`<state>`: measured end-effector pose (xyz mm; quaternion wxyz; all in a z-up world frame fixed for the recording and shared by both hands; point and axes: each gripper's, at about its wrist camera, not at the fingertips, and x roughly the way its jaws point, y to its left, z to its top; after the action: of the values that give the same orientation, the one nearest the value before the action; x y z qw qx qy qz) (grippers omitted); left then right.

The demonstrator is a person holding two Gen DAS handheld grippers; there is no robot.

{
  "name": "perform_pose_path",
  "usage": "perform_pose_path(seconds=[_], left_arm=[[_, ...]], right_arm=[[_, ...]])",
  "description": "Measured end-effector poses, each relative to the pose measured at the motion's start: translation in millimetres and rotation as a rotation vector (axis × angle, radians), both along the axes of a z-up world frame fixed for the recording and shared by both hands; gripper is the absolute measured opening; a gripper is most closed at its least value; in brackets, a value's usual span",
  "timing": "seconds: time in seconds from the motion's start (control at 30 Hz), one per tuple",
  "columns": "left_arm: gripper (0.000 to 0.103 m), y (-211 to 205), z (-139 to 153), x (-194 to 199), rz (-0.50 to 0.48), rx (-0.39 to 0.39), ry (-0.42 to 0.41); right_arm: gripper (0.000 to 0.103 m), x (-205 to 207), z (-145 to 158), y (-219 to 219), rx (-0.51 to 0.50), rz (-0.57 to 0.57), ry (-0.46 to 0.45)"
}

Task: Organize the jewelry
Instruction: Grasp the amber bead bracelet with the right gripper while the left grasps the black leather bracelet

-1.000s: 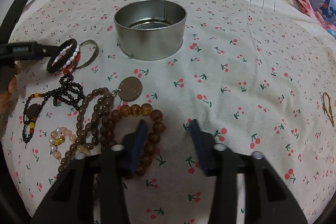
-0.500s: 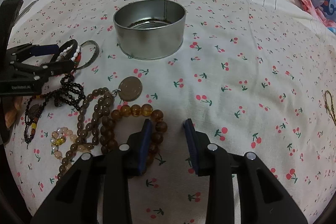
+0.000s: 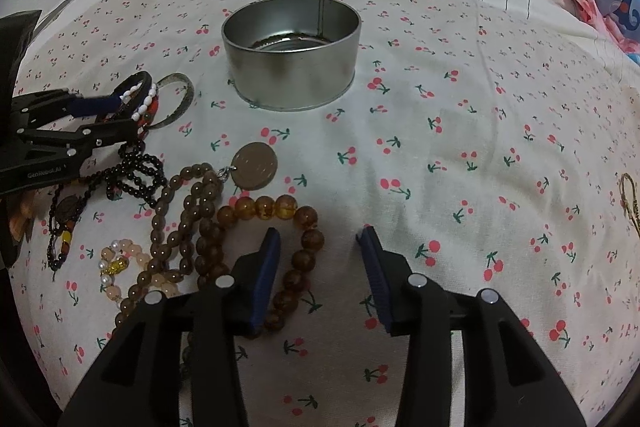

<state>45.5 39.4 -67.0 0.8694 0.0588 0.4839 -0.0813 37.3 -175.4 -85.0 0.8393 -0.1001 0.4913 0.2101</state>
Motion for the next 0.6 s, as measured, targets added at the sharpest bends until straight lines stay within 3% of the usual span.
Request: perform_pose_path(seconds=[0.1,0.6], left_arm=[[0.012,2.0,-2.6,-1.8,0.008,0.013,0.01],[0.008,30.6,31.5,-8.1,0.068,-0.135,-0.07]], right_arm=[[0.042,0.6,0.4,-1.3,-0.001,0.0,-0.001],[0.042,7.8,5.2,-20.8,0.076,-0.027,0.029]])
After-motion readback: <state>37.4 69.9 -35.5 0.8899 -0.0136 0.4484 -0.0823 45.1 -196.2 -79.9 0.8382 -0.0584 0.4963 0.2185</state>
